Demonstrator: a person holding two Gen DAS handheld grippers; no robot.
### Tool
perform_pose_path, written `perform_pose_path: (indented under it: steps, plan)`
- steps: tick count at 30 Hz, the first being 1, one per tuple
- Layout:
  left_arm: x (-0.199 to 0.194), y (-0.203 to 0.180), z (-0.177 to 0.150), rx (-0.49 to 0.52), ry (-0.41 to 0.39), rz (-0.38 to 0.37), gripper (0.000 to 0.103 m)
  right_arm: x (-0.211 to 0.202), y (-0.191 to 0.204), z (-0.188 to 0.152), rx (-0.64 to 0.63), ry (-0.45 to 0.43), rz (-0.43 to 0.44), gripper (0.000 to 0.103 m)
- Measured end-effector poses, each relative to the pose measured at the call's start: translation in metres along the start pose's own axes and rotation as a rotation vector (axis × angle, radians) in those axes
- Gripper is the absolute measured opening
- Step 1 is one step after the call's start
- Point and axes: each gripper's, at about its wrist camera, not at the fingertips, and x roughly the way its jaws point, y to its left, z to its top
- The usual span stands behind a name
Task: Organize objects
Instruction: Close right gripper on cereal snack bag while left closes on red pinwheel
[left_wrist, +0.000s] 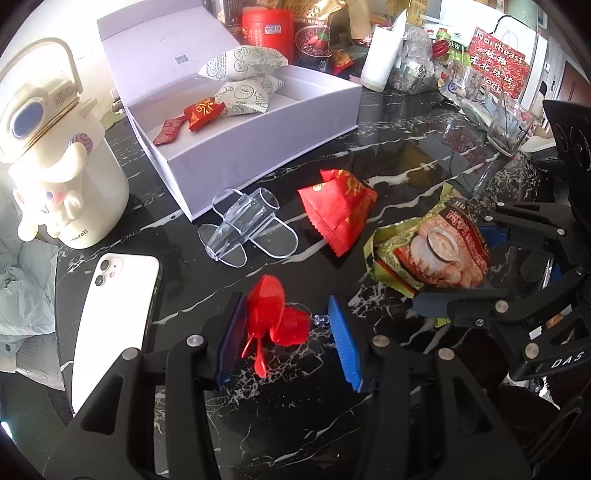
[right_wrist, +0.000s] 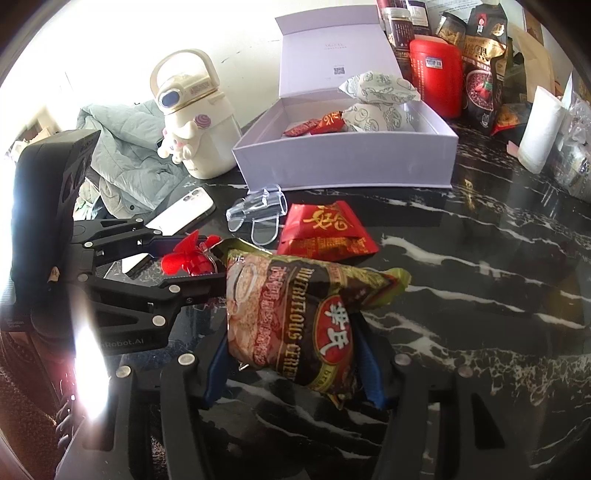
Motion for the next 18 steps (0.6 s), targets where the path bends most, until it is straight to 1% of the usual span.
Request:
perform_pose_path:
  steps: [13,14,15,18]
  plan:
    - [-0.017,-0.006,-0.003,0.007,-0.024,0.014,0.044,-0.015,0.006,-0.004,-0.002,-0.017,-0.008,0.060]
    - [-0.019,-0.007,-0.004,0.007,-0.025,0.016,0.029,-0.017,0.007,-0.005,-0.002,-0.019,-0.009,0.060]
    - [-0.019,-0.007,-0.004,0.003,-0.017,0.015,0.025,-0.018,0.007,-0.005,-0.001,-0.022,-0.009,0.060]
    - [-0.020,-0.007,-0.005,-0.008,-0.010,0.004,0.025,-0.021,0.008,-0.007,-0.002,-0.028,-0.013,0.060]
